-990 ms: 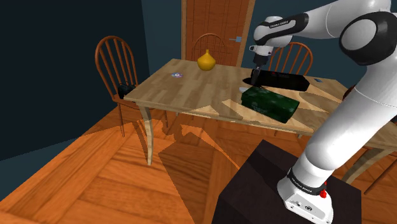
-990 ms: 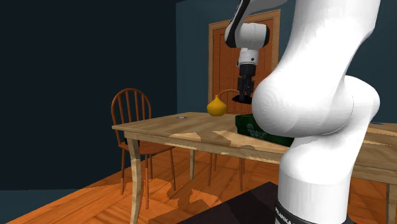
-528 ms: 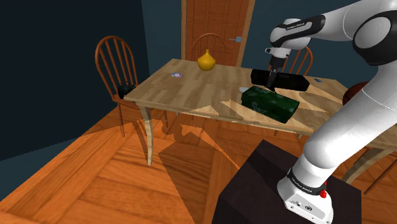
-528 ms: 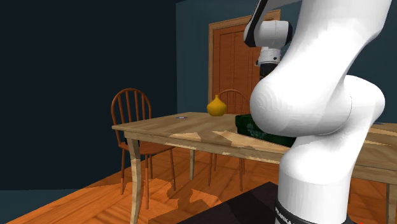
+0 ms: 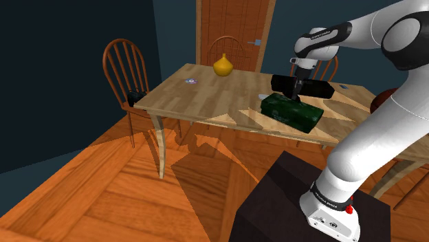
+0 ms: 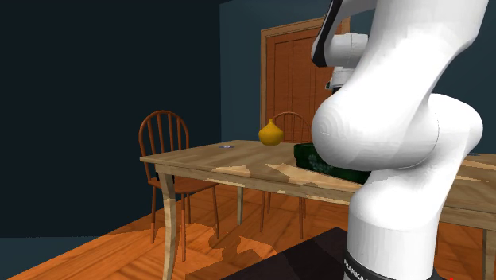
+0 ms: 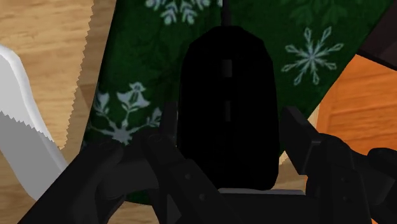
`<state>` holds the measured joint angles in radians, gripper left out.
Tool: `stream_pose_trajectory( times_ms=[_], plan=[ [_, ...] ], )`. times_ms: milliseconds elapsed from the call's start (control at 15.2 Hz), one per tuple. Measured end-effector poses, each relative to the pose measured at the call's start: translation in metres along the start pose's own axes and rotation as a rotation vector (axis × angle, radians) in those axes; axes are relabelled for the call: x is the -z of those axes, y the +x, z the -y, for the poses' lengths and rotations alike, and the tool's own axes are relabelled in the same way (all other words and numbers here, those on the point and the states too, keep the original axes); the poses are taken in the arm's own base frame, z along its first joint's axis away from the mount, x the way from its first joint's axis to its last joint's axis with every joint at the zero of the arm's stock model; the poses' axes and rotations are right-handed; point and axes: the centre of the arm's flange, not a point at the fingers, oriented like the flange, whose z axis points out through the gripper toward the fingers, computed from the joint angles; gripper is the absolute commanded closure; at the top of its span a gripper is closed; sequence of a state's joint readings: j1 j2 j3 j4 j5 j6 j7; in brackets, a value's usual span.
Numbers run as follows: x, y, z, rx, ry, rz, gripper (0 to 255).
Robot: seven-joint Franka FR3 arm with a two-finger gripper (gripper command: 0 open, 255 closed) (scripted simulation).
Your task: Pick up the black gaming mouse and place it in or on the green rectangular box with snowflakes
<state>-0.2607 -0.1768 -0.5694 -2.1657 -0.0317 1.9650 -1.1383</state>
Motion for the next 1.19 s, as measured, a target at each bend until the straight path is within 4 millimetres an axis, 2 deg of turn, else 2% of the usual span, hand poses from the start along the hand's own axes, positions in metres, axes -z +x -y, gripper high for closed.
stream_pose_trajectory(
  times_ms=[330, 792, 858, 1188],
  plan=[
    [-0.027, -0.002, -0.001, 0.000, -0.001, -0.001, 255],
    [-0.032, -0.001, -0.001, 0.000, -0.001, 0.000, 255],
    [-0.032, -0.001, -0.001, 0.000, -0.001, 0.000, 0],
    [-0.032, -0.001, -0.001, 0.000, -0.001, 0.000, 0]
  ],
)
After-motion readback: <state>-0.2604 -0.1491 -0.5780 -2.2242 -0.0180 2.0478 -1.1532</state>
